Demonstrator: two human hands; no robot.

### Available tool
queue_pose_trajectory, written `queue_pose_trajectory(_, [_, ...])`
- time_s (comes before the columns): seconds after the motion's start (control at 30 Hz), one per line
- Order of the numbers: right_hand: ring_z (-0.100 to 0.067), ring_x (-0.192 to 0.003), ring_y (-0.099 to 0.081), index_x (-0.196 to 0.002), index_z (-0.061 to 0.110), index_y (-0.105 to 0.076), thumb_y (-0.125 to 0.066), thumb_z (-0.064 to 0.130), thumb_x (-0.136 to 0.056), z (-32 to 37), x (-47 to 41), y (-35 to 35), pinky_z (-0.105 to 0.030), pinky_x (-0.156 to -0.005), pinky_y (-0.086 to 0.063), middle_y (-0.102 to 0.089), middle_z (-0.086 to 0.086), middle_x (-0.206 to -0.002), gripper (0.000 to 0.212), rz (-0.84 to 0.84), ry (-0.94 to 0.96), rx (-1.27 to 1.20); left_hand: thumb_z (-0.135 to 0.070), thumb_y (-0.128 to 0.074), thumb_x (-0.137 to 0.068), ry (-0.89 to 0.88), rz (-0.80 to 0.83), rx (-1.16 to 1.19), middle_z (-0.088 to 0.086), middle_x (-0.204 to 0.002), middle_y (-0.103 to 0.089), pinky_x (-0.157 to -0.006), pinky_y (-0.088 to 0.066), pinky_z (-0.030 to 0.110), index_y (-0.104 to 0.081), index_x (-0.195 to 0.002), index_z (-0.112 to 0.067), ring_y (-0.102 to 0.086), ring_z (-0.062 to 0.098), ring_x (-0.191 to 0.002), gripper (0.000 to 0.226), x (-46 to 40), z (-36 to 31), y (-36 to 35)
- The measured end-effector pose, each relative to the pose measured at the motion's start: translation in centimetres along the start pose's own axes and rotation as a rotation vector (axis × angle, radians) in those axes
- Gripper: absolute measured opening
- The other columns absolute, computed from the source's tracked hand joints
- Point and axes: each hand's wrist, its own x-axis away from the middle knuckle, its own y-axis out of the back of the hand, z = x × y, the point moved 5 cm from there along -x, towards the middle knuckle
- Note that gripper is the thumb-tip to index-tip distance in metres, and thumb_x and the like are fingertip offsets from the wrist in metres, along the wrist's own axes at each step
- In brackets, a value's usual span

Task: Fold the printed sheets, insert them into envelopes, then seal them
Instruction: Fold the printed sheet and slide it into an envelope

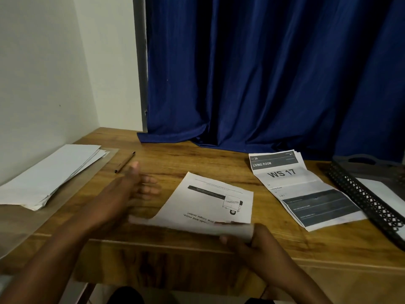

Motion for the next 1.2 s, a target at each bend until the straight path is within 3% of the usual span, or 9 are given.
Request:
queue_pose_trajectory(0.1, [-0.007,-0.108,-0.07,-0.118,0.055,-0.065,-0.073,0.044,-0.085,0.3,-0.6,1.3,-0.017,-0.082,-0.056,-0.072,0.017,-0.119,0.036,-0.133,-0.061,-0.197,-0.089,-0.016,-0.077,0.101,0.001,0.208,0.01,-0.092,-0.077,-0.082,-0.052,0.04,-0.074,-0.111,-0.015,-0.072,0.028,-0.084,0.1,-2.7,1.0,-1.1])
queue_pose_trajectory(0.17, [-0.007,-0.098,-0.073,-0.11,0.058,-0.068,-0.077,0.047,-0.082,0.3,-1.4,2.2,-0.016,-0.073,-0.056,-0.076,0.016,-0.11,0.032,-0.239,-0.091,-0.213,-0.077,-0.006,-0.093,0.097,-0.058,0.239,0.006,-0.078,-0.073,-0.069,-0.046,0.032,-0.072,-0.096,-0.017,-0.068,0.024,-0.067,0.089,-3.7,1.4,-2.1])
queue_pose_trajectory(0.23, [-0.008,-0.09,-0.074,-0.102,0.053,-0.073,-0.079,0.044,-0.082,-0.1,-2.2,2.7,-0.019,-0.065,-0.056,-0.077,0.015,-0.103,0.023,-0.323,-0.123,-0.205,-0.069,0.0,-0.098,0.022,-0.057,0.176,0.001,-0.077,-0.078,-0.074,-0.048,0.033,-0.069,-0.092,-0.022,-0.074,0.021,-0.074,0.084,-3.8,1.0,-3.4])
queue_pose_trajectory(0.37, [-0.006,-0.095,-0.073,-0.11,0.036,-0.071,-0.078,0.035,-0.084,-1.5,-4.0,3.4,-0.037,-0.083,-0.061,-0.077,0.015,-0.107,0.026,-0.453,-0.174,-0.229,-0.075,-0.011,-0.095,-0.109,-0.135,0.137,-0.015,-0.099,-0.078,-0.084,-0.051,0.036,-0.065,-0.108,-0.037,-0.067,0.017,-0.102,0.067,-2.4,0.9,-4.7])
queue_pose_trajectory(0.5, [-0.01,-0.106,-0.068,-0.13,0.034,-0.057,-0.076,0.041,-0.086,-2.7,-5.2,4.2,-0.046,-0.093,-0.058,-0.069,0.014,-0.119,0.048,-0.579,-0.25,-0.109,-0.089,-0.024,-0.081,-0.398,-0.17,-0.23,-0.023,-0.15,-0.03,-0.106,-0.03,0.024,-0.022,-0.156,-0.041,-0.033,0.003,-0.135,0.089,0.3,0.5,-5.7])
queue_pose_trajectory(0.63, [-0.011,-0.13,-0.047,-0.146,0.043,-0.034,-0.072,0.046,-0.088,-3.5,-4.8,4.7,-0.044,-0.107,-0.047,-0.047,0.015,-0.141,0.071,-0.685,-0.258,0.072,-0.079,-0.033,-0.085,-0.528,-0.169,-0.468,-0.014,-0.167,-0.01,-0.116,-0.018,0.03,-0.01,-0.159,-0.037,-0.011,0.0,-0.146,0.088,1.4,0.1,-6.6])
queue_pose_trajectory(0.77, [-0.008,-0.136,-0.04,-0.147,0.035,-0.037,-0.067,0.042,-0.091,-2.7,-4.0,4.8,-0.035,-0.11,-0.04,-0.041,0.011,-0.149,0.064,-0.758,-0.094,0.299,-0.079,-0.035,-0.09,-0.636,-0.08,-0.847,-0.009,-0.168,-0.01,-0.124,-0.023,0.042,-0.023,-0.157,-0.034,-0.01,0.01,-0.153,0.081,1.7,0.7,-8.2])
queue_pose_trajectory(0.97, [0.003,-0.125,-0.046,-0.125,0.04,-0.061,-0.055,0.058,-0.092,-1.0,-4.4,2.6,-0.031,-0.105,-0.047,-0.052,0.022,-0.136,0.038,-0.397,0.007,0.532,-0.079,-0.023,-0.09,-0.582,0.101,-1.029,-0.019,-0.167,-0.009,-0.127,-0.004,0.039,-0.029,-0.154,-0.043,0.002,0.003,-0.153,0.074,0.9,1.5,-9.1])
queue_pose_trajectory(1.2, [0.007,-0.148,0.012,-0.158,0.045,-0.014,-0.014,0.09,-0.081,-2.4,-3.4,-0.3,-0.03,-0.123,0.006,0.001,0.024,-0.165,0.089,0.167,-0.14,0.793,-0.085,-0.017,-0.087,-0.539,0.164,-1.095,-0.023,-0.165,-0.016,-0.125,0.006,0.033,-0.027,-0.155,-0.047,-0.003,-0.003,-0.152,0.079,1.2,1.7,-9.2])
